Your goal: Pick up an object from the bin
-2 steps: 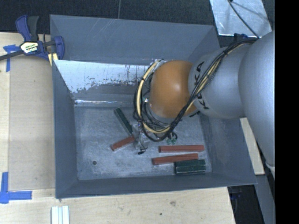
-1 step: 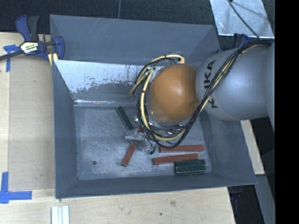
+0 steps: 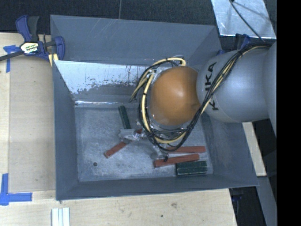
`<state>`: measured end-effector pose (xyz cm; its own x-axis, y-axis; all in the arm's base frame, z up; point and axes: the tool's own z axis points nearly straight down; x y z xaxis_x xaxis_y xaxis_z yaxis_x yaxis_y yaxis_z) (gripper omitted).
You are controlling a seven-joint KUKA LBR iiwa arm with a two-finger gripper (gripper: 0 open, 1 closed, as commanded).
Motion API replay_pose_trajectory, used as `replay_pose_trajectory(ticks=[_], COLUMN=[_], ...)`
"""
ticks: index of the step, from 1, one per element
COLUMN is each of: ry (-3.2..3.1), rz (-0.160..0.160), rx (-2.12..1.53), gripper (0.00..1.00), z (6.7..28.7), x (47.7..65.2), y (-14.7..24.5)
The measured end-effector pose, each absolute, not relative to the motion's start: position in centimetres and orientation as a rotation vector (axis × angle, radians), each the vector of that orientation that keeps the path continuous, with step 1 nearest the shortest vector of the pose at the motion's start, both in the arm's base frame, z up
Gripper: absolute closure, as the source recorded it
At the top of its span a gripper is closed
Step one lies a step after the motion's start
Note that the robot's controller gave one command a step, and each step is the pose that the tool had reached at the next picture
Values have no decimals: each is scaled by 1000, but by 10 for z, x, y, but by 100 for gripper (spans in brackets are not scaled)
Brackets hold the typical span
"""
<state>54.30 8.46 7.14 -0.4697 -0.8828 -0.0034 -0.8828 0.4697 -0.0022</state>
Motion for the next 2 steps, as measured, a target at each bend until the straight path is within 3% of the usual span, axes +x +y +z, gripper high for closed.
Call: replay_pose_trajectory(ticks=[1,2], ry=[2873,2875], rz=[4,3], rx=[-1256,-1250], gripper=[0,100], z=[70,71], x=[539,540], y=[147,145])
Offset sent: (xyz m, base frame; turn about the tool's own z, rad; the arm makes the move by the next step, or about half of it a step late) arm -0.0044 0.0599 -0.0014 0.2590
